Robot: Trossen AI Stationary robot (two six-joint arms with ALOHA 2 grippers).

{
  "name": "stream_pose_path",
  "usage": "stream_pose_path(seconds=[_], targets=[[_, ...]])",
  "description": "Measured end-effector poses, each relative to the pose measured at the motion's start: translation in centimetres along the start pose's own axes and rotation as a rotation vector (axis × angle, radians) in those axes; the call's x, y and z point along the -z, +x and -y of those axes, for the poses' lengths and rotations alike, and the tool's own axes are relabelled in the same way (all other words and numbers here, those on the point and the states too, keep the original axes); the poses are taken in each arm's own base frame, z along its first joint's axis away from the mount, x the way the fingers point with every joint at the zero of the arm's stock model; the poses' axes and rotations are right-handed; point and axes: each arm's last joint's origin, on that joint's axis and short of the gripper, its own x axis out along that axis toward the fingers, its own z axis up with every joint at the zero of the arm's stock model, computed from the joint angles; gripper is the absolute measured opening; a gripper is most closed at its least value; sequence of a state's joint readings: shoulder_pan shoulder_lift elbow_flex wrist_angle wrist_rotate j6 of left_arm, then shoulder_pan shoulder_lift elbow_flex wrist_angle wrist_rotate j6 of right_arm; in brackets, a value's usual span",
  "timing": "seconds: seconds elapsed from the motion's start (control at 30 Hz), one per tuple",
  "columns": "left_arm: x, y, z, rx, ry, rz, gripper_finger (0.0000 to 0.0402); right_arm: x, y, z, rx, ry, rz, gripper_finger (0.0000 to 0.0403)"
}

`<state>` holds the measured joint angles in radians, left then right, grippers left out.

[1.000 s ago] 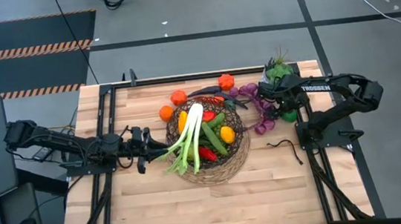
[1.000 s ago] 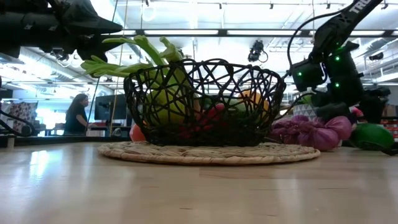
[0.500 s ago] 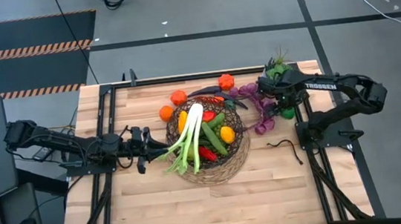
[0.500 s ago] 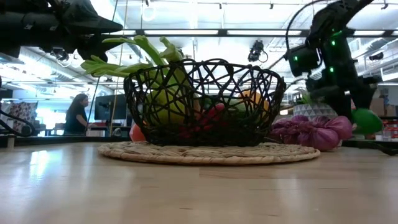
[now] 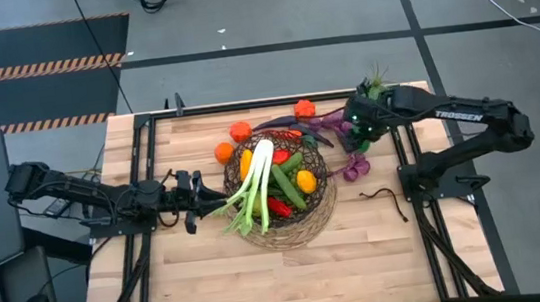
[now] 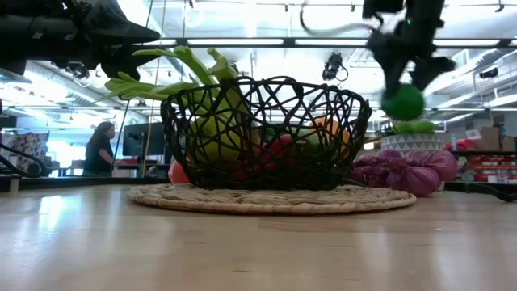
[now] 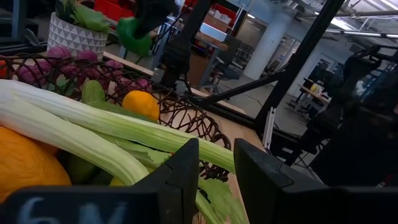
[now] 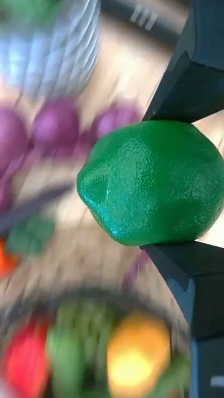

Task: Build produce basket
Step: Put the green lime into the black basket

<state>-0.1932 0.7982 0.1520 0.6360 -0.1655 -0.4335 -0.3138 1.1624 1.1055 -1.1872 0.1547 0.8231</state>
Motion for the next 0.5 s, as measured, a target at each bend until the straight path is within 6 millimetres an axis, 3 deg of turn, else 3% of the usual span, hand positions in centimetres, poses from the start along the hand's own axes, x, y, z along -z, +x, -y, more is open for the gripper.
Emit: stream_pose_path(seconds=[0.33, 0.5], targets=[[0.0, 0.0, -0.1, -0.032, 0.007, 0.014, 0.0107, 2.0, -1.3, -8.0, -0.420, -0.137, 0.232, 0.0273], [-0.1, 0.0, -0.2, -0.066, 0.011, 0.029, 0.0107, 2.5, -0.4, -11.0, -0.491, -0.229, 0.315, 0.0273]])
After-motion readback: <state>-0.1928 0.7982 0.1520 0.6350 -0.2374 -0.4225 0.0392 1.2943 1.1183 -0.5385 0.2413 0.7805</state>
